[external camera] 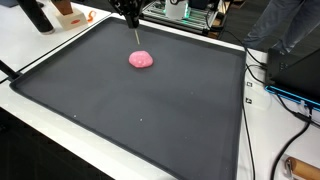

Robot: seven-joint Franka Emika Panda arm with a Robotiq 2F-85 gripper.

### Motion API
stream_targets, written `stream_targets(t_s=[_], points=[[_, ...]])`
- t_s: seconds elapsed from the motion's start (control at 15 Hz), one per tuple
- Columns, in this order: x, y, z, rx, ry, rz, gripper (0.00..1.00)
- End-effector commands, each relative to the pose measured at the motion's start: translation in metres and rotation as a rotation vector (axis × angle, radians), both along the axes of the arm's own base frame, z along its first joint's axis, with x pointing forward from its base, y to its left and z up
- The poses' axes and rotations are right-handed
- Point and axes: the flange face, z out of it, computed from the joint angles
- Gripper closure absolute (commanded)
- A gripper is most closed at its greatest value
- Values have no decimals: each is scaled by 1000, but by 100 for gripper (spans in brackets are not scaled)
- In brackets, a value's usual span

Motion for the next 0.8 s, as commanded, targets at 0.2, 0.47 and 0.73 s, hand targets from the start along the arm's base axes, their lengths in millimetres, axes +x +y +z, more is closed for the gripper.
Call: stream_targets(t_s=[0.2, 0.47, 0.73], points=[[0, 0, 0, -1, 1, -1, 87], [3, 6, 4, -22, -2, 13, 97], [13, 58, 19, -154, 36, 88, 97]])
